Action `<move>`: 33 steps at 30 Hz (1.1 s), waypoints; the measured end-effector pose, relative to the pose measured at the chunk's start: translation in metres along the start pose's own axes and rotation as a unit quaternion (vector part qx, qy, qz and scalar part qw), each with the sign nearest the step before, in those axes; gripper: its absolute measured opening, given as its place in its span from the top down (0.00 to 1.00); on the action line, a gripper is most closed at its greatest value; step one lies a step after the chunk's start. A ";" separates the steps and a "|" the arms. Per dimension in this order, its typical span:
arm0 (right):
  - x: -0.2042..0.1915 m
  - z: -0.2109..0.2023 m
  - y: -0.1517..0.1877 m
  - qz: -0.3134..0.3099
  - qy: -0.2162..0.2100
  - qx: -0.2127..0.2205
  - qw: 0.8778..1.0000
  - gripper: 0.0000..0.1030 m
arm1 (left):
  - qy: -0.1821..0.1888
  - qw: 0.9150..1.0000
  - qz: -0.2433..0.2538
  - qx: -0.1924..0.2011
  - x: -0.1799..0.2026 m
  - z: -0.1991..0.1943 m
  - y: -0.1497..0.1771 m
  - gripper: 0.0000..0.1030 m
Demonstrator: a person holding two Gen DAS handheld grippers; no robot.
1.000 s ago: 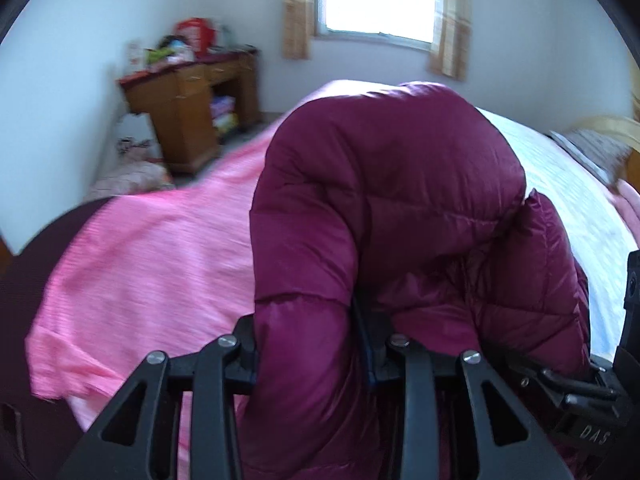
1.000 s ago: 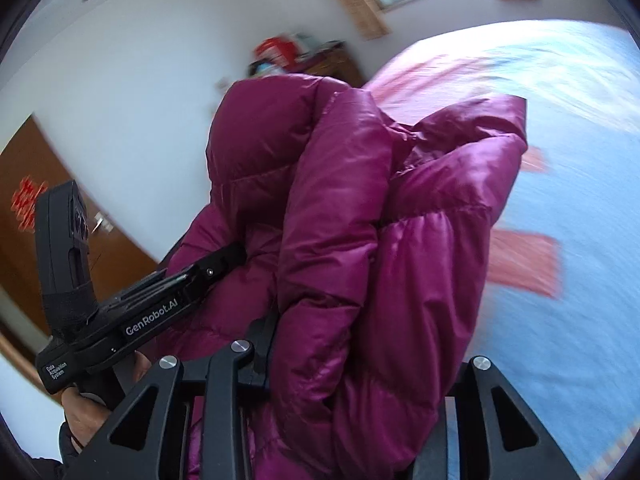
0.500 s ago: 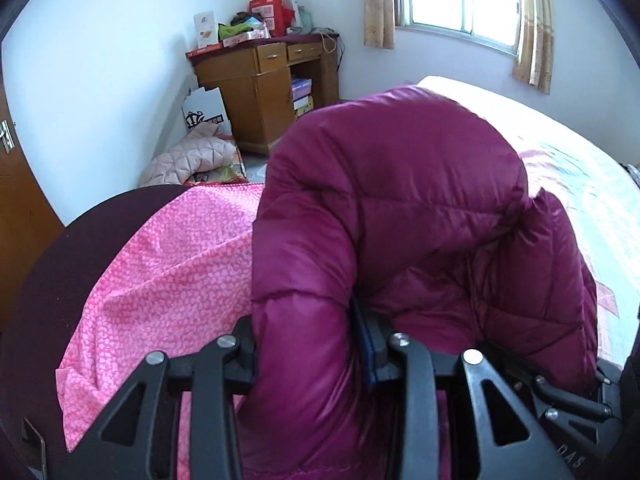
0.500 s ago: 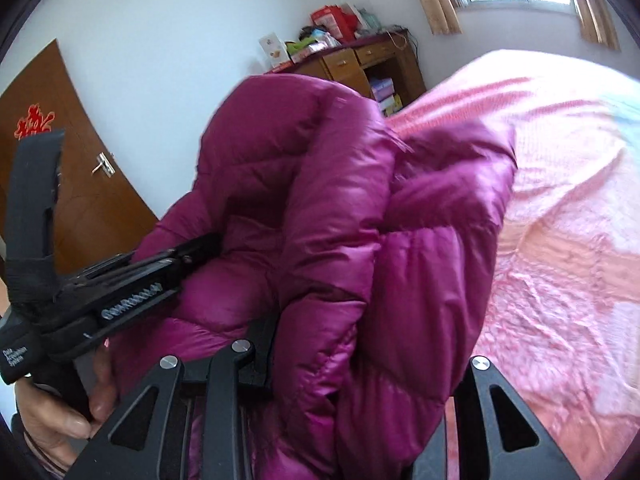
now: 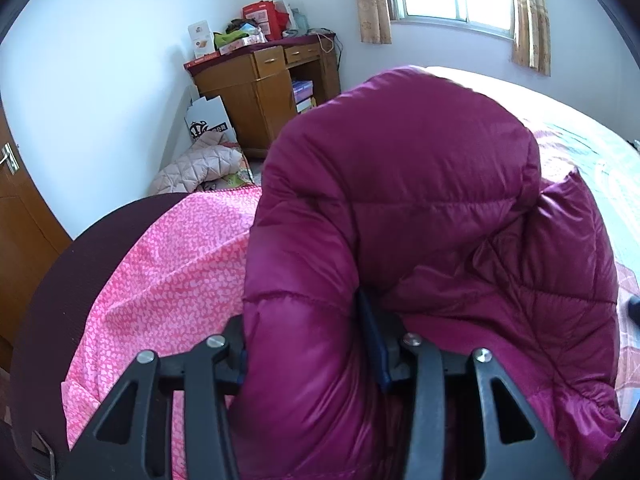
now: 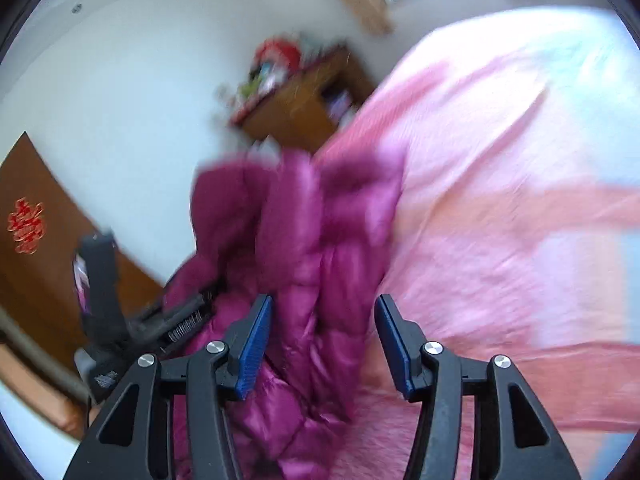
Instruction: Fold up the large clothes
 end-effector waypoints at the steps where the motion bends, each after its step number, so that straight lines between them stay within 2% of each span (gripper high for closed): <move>1: -0.010 -0.006 -0.009 -0.016 0.004 0.008 1.000 0.47 | -0.001 1.000 -0.002 0.000 -0.001 0.000 0.000 0.55; 3: -0.035 -0.005 -0.022 -0.055 0.019 0.002 0.998 0.49 | -0.003 1.000 -0.002 0.000 0.001 0.000 0.000 0.55; 4: -0.049 0.001 -0.028 -0.065 0.012 -0.005 0.998 0.52 | -0.005 1.000 -0.001 0.001 0.001 -0.001 0.000 0.55; 7: -0.071 0.027 -0.039 -0.050 -0.015 -0.023 0.998 0.54 | -0.004 1.000 -0.001 -0.001 0.001 -0.001 0.001 0.55; 9: -0.078 0.055 -0.042 -0.051 0.013 -0.040 0.998 0.54 | -0.005 1.000 0.000 -0.002 0.002 -0.001 0.000 0.55; 13: -0.048 0.107 -0.029 0.021 0.072 -0.091 0.993 0.54 | -0.001 1.000 -0.002 -0.003 0.003 -0.002 0.000 0.54; 15: -0.034 0.110 -0.016 0.008 0.103 -0.089 0.991 0.68 | 0.003 1.000 -0.004 -0.005 0.002 -0.002 -0.001 0.51; 16: -0.031 0.114 -0.012 -0.009 0.115 -0.085 0.990 0.71 | 0.006 1.000 -0.006 -0.007 0.003 -0.002 -0.001 0.50; 20: -0.039 0.121 0.006 -0.111 0.139 -0.074 0.981 0.73 | 0.012 1.000 -0.008 -0.020 0.003 -0.004 -0.004 0.49; 22: -0.044 0.121 0.010 -0.142 0.145 -0.075 0.976 0.72 | 0.031 0.999 -0.013 -0.035 -0.001 -0.008 -0.009 0.49; 26: -0.039 0.123 0.008 -0.134 0.135 -0.069 0.979 0.72 | 0.064 0.997 -0.031 -0.040 -0.015 -0.016 -0.029 0.49; 29: -0.037 0.122 0.008 -0.123 0.128 -0.061 0.982 0.72 | 0.047 0.999 -0.010 -0.022 -0.012 -0.007 -0.050 0.49; 33: -0.028 0.120 0.010 -0.102 0.114 -0.054 0.987 0.72 | 0.029 0.999 0.029 -0.022 0.009 0.023 -0.067 0.49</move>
Point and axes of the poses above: each gripper's, at about its wrist camera, not at the fingertips, and z roughly the way its jaws point, x to its right, y to its underside, the point moved 1 cm from there along z, roughly the way its jaws point, and after that the axes turned 9 degrees about x, right-handed, at the moved point
